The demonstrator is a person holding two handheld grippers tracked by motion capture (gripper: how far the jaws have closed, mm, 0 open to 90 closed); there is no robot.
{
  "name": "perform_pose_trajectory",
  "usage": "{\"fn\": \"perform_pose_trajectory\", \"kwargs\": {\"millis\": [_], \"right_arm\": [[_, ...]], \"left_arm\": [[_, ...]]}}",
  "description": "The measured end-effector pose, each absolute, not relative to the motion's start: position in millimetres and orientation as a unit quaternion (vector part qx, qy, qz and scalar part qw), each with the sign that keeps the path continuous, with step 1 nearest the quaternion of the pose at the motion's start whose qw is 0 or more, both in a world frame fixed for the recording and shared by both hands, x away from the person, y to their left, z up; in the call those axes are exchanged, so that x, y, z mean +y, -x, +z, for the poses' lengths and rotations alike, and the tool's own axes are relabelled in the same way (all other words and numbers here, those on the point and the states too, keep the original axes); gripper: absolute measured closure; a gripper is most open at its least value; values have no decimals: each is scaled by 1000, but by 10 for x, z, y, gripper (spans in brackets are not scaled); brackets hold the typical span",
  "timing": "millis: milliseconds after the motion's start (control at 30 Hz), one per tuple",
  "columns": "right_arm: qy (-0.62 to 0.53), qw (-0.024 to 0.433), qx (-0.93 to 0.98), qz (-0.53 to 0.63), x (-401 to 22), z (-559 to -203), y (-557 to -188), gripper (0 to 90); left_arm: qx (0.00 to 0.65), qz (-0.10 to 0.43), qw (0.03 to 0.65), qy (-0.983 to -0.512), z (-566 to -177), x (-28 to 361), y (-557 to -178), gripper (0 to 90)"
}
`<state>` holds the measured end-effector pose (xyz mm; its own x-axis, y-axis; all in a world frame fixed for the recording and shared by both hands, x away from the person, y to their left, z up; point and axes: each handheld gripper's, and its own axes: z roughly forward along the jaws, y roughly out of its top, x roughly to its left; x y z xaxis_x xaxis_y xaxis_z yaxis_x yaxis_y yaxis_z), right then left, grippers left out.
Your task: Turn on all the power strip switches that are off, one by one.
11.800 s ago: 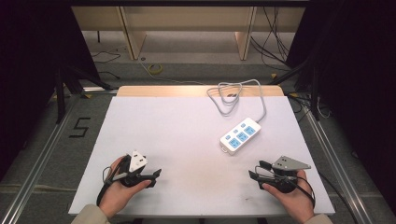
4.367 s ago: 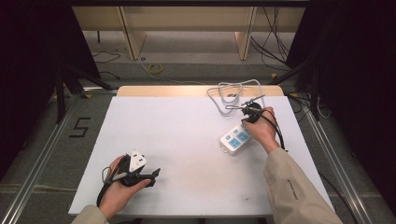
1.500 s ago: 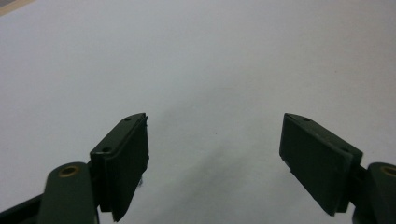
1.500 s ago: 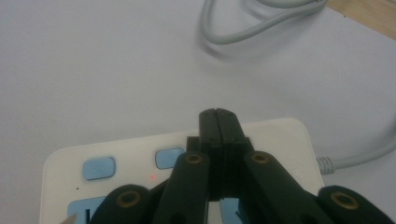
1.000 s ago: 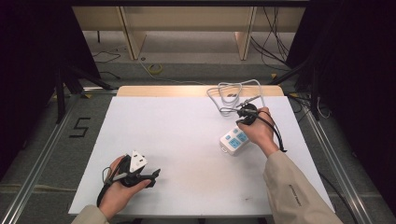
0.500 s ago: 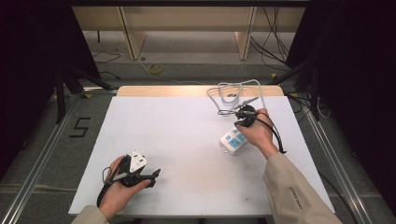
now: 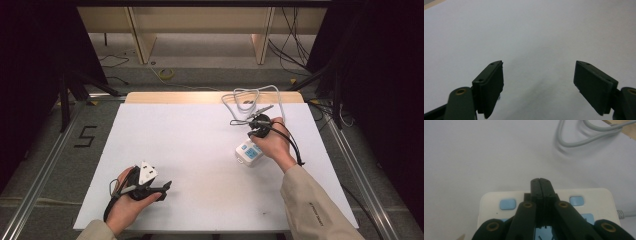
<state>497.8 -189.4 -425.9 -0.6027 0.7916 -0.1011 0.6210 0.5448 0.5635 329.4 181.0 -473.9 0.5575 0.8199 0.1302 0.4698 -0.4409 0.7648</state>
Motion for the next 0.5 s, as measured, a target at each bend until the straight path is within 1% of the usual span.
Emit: {"fn": "perform_pose_trajectory", "kwargs": {"millis": [500], "right_arm": [[-398,165,870,239,-1821,-4269,-4935,900]], "left_arm": [[397,250,348,-812,-4740,1806,-3295,241]]}}
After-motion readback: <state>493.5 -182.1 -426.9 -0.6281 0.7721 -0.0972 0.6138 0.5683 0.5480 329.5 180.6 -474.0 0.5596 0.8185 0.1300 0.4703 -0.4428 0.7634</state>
